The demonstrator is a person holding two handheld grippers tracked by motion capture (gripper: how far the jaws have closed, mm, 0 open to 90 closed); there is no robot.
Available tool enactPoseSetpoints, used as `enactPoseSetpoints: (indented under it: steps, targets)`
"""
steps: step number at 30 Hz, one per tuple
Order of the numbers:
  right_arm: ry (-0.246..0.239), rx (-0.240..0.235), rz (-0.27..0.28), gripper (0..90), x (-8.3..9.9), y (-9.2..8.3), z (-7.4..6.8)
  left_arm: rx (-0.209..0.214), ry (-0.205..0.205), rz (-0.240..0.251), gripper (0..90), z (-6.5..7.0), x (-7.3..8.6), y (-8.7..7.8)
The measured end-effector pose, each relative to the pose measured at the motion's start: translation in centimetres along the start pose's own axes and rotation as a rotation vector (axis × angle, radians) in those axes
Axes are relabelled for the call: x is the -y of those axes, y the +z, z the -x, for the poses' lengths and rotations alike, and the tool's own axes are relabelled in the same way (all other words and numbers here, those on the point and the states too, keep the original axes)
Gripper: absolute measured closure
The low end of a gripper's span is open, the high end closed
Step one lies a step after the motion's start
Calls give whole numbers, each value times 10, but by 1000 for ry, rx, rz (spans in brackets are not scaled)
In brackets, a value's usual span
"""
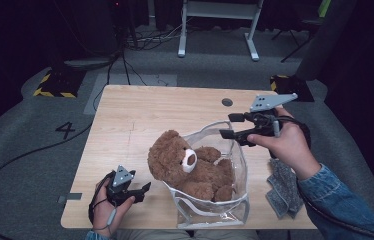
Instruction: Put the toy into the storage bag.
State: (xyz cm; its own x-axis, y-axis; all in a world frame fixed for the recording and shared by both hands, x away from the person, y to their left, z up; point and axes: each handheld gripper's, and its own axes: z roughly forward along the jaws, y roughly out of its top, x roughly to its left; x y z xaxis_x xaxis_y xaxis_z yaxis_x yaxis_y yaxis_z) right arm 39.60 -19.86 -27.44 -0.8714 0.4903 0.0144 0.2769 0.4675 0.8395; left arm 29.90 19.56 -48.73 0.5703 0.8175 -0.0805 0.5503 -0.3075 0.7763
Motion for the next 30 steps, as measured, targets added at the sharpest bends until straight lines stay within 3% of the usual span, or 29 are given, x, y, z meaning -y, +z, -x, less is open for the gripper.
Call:
enactPoseSetpoints:
  steps: [8, 16, 24, 27, 30]
  targets:
    - [88, 86, 30, 353, 30, -34, 27, -31, 9, -47, 250, -6, 2, -2]
    - [155, 187, 15, 330, 66, -66, 53, -51, -12, -84, 211, -20, 9, -8]
    - [192, 254, -27, 301, 101, -86, 70, -68, -23, -121, 206, -26, 12, -7]
    - [205, 258, -82, 289, 117, -89, 74, -77, -32, -134, 206, -27, 13, -8]
    - [223, 264, -97, 289, 131, -90, 77, -81, -38, -140, 206, -28, 15, -9]
